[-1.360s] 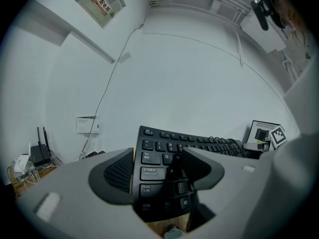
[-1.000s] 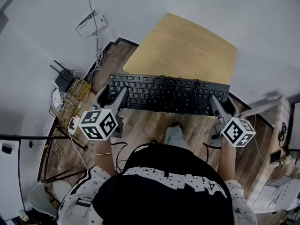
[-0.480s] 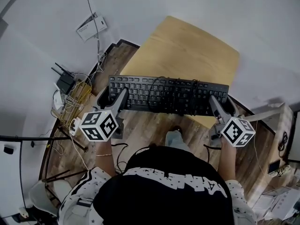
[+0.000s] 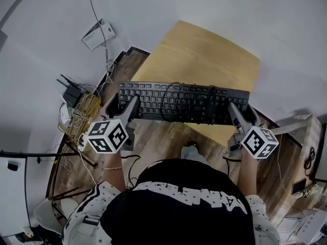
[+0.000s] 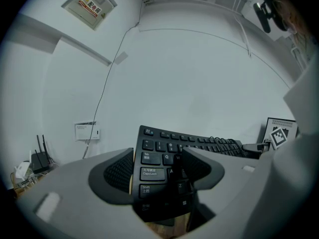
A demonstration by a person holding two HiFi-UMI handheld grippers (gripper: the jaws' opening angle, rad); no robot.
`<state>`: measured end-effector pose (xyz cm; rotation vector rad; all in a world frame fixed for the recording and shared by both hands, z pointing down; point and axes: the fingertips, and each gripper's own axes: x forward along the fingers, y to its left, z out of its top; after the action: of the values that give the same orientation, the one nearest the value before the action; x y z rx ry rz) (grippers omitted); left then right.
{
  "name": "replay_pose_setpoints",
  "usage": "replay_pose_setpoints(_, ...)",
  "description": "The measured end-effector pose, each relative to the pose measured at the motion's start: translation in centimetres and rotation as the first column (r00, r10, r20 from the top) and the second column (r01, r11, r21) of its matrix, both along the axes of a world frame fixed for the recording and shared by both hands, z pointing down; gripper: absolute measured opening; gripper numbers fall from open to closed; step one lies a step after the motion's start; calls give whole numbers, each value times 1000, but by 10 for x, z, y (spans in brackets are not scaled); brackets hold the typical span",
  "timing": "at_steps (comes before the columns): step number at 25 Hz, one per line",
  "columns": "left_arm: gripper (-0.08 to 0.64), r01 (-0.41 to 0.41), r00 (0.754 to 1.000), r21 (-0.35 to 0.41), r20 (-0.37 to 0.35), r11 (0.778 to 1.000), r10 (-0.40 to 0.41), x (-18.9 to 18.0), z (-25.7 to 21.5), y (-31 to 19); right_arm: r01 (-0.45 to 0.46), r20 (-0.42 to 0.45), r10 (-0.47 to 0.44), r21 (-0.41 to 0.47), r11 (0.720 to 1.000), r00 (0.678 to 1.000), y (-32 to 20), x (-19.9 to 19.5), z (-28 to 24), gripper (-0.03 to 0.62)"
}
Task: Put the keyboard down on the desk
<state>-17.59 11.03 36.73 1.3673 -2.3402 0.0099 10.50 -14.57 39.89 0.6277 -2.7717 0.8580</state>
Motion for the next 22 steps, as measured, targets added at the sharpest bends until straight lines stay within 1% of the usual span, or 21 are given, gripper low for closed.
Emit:
replay_pose_setpoints(8,284,34,999,-12,36,999,-34,7,-15,3,29,40,-28,-12,1000,999,-6,-3,-1,328)
replay_pose_setpoints(18,284,85,996,-13,43,996,-84,12,-17,8,79,44,-79,-13,997,996,-14,-13,0,327)
replay_pose_setpoints(22,284,92,995,-15,47,996,-91,13,-17,10,90,43,-89,-20,996,995,-14,-14,2,325)
